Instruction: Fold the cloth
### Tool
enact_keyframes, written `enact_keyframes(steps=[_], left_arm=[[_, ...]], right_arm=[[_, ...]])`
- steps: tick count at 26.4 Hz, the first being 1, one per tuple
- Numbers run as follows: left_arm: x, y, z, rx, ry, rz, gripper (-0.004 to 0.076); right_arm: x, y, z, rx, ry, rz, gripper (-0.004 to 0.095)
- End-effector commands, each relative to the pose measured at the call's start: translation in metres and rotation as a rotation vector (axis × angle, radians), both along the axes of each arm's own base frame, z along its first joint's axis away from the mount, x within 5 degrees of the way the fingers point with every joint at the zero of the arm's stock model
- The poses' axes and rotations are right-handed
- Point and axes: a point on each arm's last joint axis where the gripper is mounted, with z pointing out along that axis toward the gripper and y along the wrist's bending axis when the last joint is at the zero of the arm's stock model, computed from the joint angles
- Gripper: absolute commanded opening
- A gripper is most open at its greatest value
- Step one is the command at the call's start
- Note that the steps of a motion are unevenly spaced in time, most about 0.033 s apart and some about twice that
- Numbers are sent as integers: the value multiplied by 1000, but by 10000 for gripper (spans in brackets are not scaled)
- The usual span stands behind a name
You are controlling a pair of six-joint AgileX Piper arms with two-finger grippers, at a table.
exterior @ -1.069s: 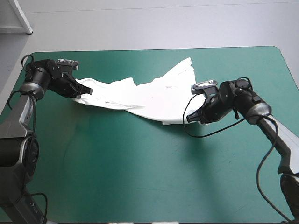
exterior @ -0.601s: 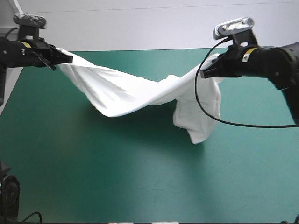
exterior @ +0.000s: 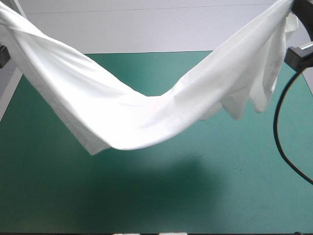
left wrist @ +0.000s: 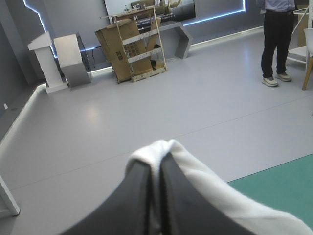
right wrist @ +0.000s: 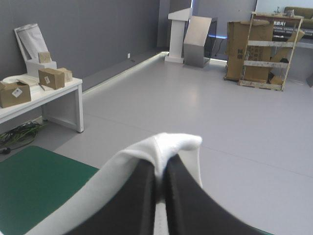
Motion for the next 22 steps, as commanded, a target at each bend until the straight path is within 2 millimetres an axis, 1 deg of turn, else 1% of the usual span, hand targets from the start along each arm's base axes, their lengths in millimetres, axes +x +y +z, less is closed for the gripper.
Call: enact_keyframes(steps=[1,4,5,6,7,9,10,11,14,15,16,17,18,20,21,22], left_arm=[[-23,0,9,-22,-81,7,19],[-23,0,4,-12,-27,10,19],[-14,0,-2,-9,27,10,19],[-8,1,-5,-18,50,15,19],[-3,2,-8,-18,69,23,19],[14,4,-19,-21,141,39,19],[31,4,-32,-19,216,45,19],[42,5,-42,-19,262,49,19],[76,6,-72,-1,395,44,19],[86,6,-81,5,421,39,19],[100,6,-95,0,464,41,19],[111,7,-104,-3,477,45,19],[124,7,-116,-5,494,50,19],[147,9,-140,-17,530,61,19],[159,9,-153,-25,539,70,19],[171,10,-166,-33,548,79,19]], right_arm=[[-21,-7,13,40,-126,-2,-14],[-19,-6,10,26,-94,1,-14],[-10,-3,6,9,-50,2,-14],[-7,-2,5,11,-40,4,-14],[1,1,2,5,-17,9,-14],[12,6,-4,-3,22,22,-14],[32,13,-14,-21,83,24,-14],[40,15,-19,-31,109,22,-14],[77,28,-41,-68,226,22,-14],[91,33,-51,-82,269,21,-14],[106,38,-62,-95,312,21,-14],[120,42,-72,-103,345,21,-14],[137,48,-84,-115,386,20,-14],[164,57,-103,-127,424,17,-14],[183,63,-117,-135,443,15,-14],[196,67,-126,-145,452,15,-14]])
